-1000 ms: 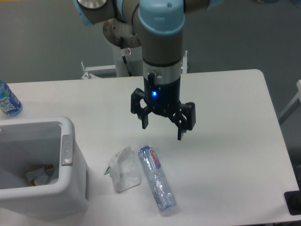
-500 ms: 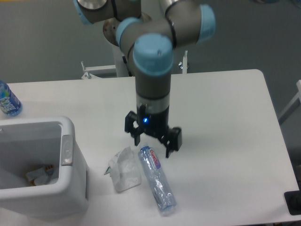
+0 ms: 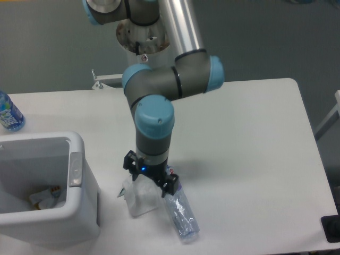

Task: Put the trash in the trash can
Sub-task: 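Descend onto the plastic bag and close the gripper on it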

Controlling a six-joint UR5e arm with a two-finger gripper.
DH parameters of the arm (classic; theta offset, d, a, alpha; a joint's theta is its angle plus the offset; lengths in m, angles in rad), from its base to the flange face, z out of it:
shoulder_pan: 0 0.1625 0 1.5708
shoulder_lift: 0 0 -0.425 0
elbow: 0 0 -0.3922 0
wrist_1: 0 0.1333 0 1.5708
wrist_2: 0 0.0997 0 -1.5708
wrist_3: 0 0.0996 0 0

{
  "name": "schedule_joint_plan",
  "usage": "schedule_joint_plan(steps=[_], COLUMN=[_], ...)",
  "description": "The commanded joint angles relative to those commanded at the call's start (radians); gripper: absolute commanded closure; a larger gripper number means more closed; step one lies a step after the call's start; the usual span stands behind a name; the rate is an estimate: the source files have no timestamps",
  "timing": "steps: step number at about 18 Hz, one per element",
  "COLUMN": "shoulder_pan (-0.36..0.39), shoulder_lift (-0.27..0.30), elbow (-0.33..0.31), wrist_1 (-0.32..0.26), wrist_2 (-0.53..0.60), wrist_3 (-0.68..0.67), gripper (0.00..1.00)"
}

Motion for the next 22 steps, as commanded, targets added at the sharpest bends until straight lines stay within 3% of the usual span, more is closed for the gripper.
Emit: schedule_joint_plan(steps=[5,8,14,22], shoulder_pan=[-0.015,-0.015,-0.015,-0.014], shoulder_lift=[-0.045,-0.048,-0.052,-0.032], elbow=[-0.002,0.0,0.005,0.02], wrist_1=[0.029,0.029,0.064,0.069], wrist_2=[-0.005,-0.003,0.008,0.004], wrist_3=[-0.042,-0.106,-0.181,-0.19], gripper=[0.0,0.42,1.0,1.0])
